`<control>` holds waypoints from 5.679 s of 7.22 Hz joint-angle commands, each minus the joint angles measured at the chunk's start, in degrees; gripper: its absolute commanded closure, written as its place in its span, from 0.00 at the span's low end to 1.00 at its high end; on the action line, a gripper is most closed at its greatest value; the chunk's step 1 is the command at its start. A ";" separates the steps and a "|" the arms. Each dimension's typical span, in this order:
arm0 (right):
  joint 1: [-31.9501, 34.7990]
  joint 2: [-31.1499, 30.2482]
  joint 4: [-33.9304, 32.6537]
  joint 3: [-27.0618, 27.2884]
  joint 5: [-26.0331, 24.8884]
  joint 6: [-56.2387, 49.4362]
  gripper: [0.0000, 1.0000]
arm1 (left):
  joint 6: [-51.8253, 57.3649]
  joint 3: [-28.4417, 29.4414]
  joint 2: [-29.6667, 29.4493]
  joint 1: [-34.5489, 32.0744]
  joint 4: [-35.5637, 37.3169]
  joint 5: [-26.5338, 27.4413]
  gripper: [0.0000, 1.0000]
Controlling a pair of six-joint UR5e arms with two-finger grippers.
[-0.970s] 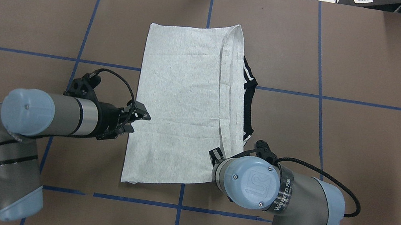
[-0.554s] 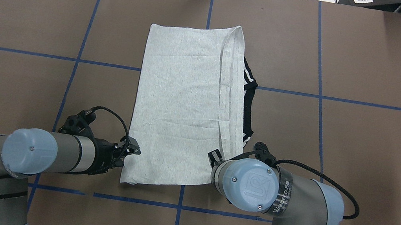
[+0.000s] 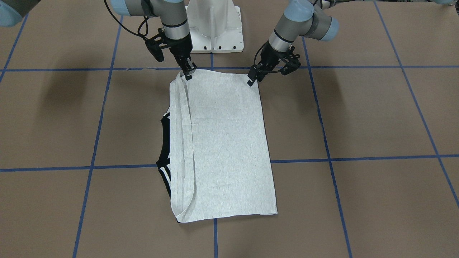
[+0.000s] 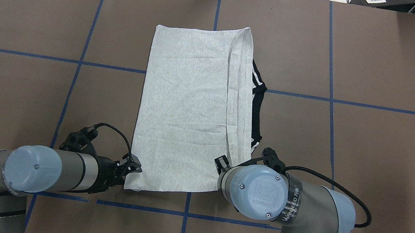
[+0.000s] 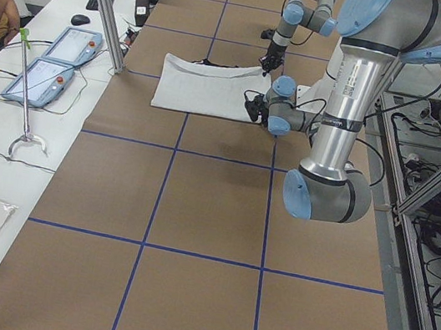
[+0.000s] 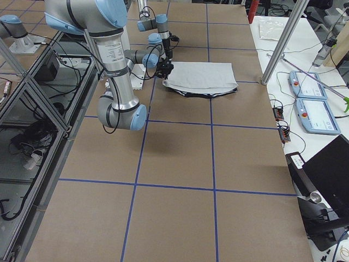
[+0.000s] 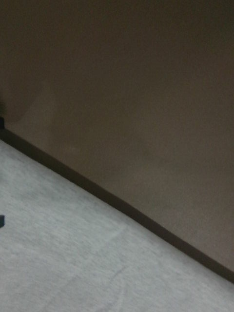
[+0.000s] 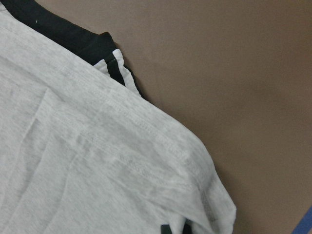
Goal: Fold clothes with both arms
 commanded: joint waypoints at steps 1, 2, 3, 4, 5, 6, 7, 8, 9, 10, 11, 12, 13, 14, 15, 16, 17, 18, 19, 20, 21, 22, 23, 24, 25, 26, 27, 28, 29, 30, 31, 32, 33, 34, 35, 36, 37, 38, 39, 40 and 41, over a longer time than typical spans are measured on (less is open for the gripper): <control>-0.01 0.00 0.07 0.00 0.03 0.00 1.00 | -0.10 -0.03 0.11 0.56 0.29 -0.06 0.40; -0.01 0.09 0.07 0.00 -0.05 0.00 1.00 | -0.36 -0.12 0.11 0.65 0.29 -0.06 0.58; -0.09 0.26 -0.02 0.00 0.03 0.00 1.00 | -0.36 -1.08 0.20 0.65 0.37 -0.06 0.81; -0.09 0.18 0.07 0.00 0.03 0.00 1.00 | -0.36 -3.09 0.37 0.92 2.90 -0.32 1.00; -0.09 0.18 -0.02 0.00 -0.05 0.00 1.00 | -0.27 -6.33 0.46 1.61 5.88 -0.41 1.00; -0.09 0.09 0.07 0.00 -0.05 0.00 1.00 | -0.27 -6.97 0.38 2.32 6.52 -0.41 1.00; -0.18 0.00 0.07 0.17 -0.05 0.00 1.00 | -0.27 -7.06 0.38 2.41 6.53 -0.41 1.00; -0.53 -0.17 -0.11 1.92 -0.05 0.08 1.00 | -0.27 -7.24 0.11 2.41 6.53 -0.50 1.00; -2.36 -1.91 -1.33 5.15 -0.40 1.39 1.00 | -0.27 -8.37 0.11 2.41 6.53 -0.59 1.00; -4.29 -2.71 -2.47 7.71 -1.01 3.49 1.00 | -0.27 -10.90 0.37 2.33 6.61 -1.63 1.00; -6.05 -3.07 -5.44 10.08 -2.41 4.21 1.00 | -0.27 -13.63 0.72 2.15 6.70 -2.60 1.00; -6.68 -3.07 -8.51 12.28 -2.77 4.22 1.00 | -0.27 -15.66 1.08 2.06 6.70 -3.48 1.00; -4.95 -2.90 -10.37 13.96 -2.69 4.13 1.00 | -0.19 -18.72 0.64 1.54 9.75 -5.84 1.00; -1.71 -2.03 -11.17 13.71 -1.99 3.08 1.00 | 0.69 -19.80 -0.32 -0.90 14.39 -6.65 1.00; 2.76 -0.02 -10.66 12.06 -1.55 -1.28 1.00 | 5.48 -19.20 -3.11 -4.84 16.18 -6.66 1.00; 6.81 2.00 -10.57 10.13 0.54 -7.41 1.00 | 10.66 -17.45 -6.45 -8.45 19.33 -6.74 1.00; 10.33 5.68 -10.39 5.23 2.04 -8.52 1.00 | 11.06 -14.21 -9.00 -10.31 20.23 -6.83 1.00; 12.02 9.02 -9.35 0.23 2.40 -10.62 1.00 | 12.54 -10.09 -11.55 -11.98 19.98 -6.83 1.00; 14.21 10.45 -8.90 -3.04 3.80 -12.46 1.00 | 15.17 -6.83 -13.67 -14.79 19.71 -6.83 1.00; 16.06 13.59 -6.90 -8.82 4.16 -13.61 1.00 | 17.72 -2.71 -15.69 -17.25 19.36 -6.83 1.00; 17.64 16.15 -0.87 -15.58 5.47 -13.63 1.00 | 20.18 1.07 -17.97 -19.54 18.92 -6.83 1.00; 20.27 18.18 2.84 -21.21 8.18 -14.50 1.00 | 20.81 6.42 -19.12 -21.56 14.40 -6.83 1.00; 21.51 19.94 3.75 -25.01 8.99 -17.20 1.00 | 22.74 11.52 -19.57 -23.23 9.30 -6.83 1.00; 22.66 20.82 6.54 -28.96 9.35 -19.14 1.00 | 23.10 17.83 -21.40 -24.90 5.25 -6.74 0.93; 25.54 22.40 12.75 -35.27 12.31 -20.38 0.81 | 24.59 26.69 -24.73 -26.57 0.68 -6.66 0.54; 26.70 24.15 15.86 -40.47 13.30 -28.14 0.01 | 25.64 33.47 -26.59 -28.33 -4.15 -6.48 0.23; 28.63 25.74 15.98 -42.34 13.57 -32.56 0.00 | 28.27 34.32 -26.69 -30.87 -5.06 -6.48 0.01; 31.78 26.19 15.98 -43.58 16.09 -37.83 0.00 | 28.64 34.42 -26.61 -32.73 -5.07 -6.57 0.01; 34.16 26.02 15.98 -45.60 18.03 -42.49 0.00 | 30.38 34.51 -26.52 -33.79 -5.16 -6.65 0.01; 35.40 25.06 15.98 -45.79 18.31 -46.80 0.00 | 31.79 34.51 -26.08 -34.23 -5.16 -6.74 0.01; 35.94 24.27 15.98 -45.79 18.84 -47.98 0.00 | 34.33 34.07 -25.56 -34.59 -5.16 -6.92 0.01; 36.90 22.69 15.98 -45.27 20.58 -52.34 0.00 | 36.18 33.81 -24.94 -34.59 -5.34 -8.57 0.01; 39.34 19.37 15.98 -43.00 24.60 -56.21 0.00 | 41.07 31.80 -22.94 -34.85 -4.99 -13.64 0.01; 42.15 14.81 15.72 -39.93 29.08 -62.17 0.00 | 48.35 25.87 -18.13 -36.42 -4.64 -16.47 0.01; 45.57 9.29 15.71 -36.07 32.95 -71.63 0.00 | 56.34 20.94 -13.30 -37.74 -4.46 -20.50 0.01; 49.44 4.62 15.36 -33.69 36.04 -82.42 0.00 | 64.60 17.84 -9.42 -39.84 -4.46 -24.37 0.01; 52.96 1.18 15.19 -33.14 38.51 -90.54 0.00 | 71.29 16.51 -6.16 -42.73 -4.46 -27.45 0.01; 56.65 -0.94 13.88 -33.14 40.10 -98.01 0.00 | 80.06 16.58 -3.26 -45.90 -4.37 -30.53 0.01; 59.55 -1.75 8.21 -32.35 40.46 -107.05 0.00 | 89.72 16.75 -0.18 -49.41 -3.15 -32.82 0.01; 61.76 -5.15 3.63 -30.52 40.55 -117.06 0.00 | 97.30 16.58 1.68 -53.36 0.34 -36.67 0.01; 63.87 -8.31 1.24 -28.41 40.73 -122.21 0.00 | 103.29 16.58 3.09 -58.18 3.77 -40.98 0.01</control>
